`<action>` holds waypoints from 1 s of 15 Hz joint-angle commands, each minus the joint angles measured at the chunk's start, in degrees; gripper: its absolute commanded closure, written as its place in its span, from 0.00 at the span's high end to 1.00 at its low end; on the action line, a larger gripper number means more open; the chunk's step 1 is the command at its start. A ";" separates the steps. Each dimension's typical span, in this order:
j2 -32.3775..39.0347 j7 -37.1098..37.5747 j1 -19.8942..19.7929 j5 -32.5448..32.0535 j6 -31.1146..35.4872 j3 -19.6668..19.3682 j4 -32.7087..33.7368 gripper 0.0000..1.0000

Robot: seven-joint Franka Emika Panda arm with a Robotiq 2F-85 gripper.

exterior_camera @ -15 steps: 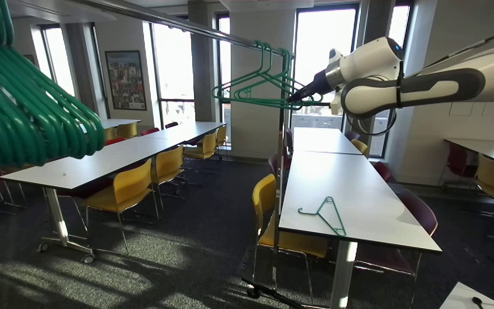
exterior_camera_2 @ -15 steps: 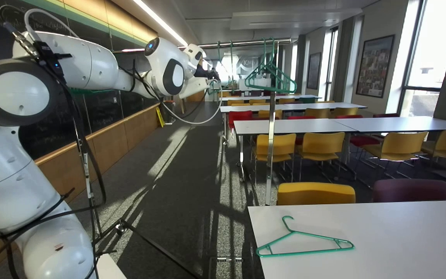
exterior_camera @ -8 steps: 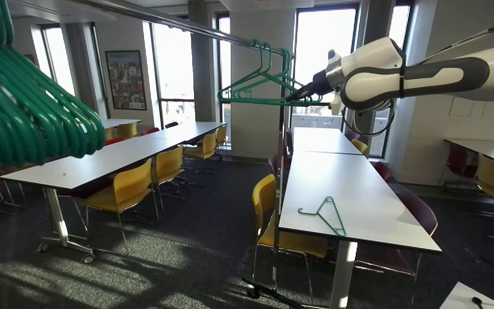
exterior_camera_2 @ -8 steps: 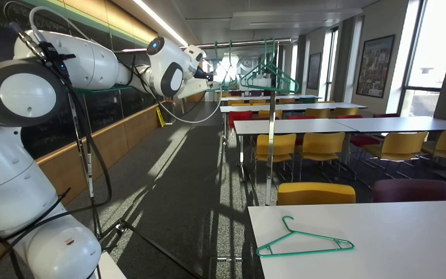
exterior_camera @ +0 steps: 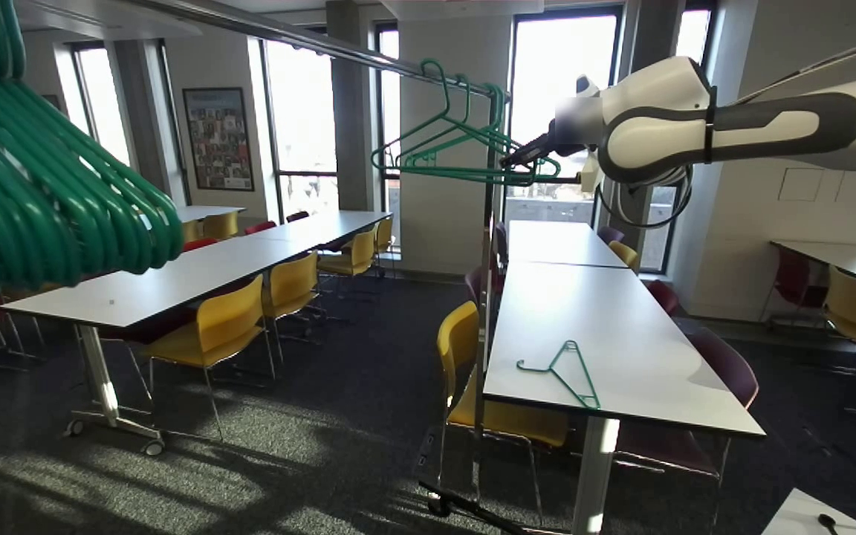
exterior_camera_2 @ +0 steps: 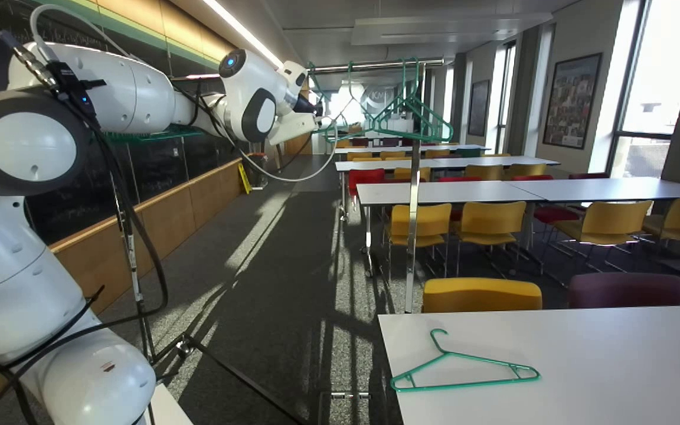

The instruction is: Pick up a coat hanger from the rack and put it on the table

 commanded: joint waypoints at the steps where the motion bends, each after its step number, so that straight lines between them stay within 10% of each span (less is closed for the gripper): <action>1: -4.09 -0.42 -0.37 -2.03 -1.04 0.81 -0.63 0.01; 15: -18.41 -0.62 13.90 0.92 -10.70 -0.36 -15.56 0.01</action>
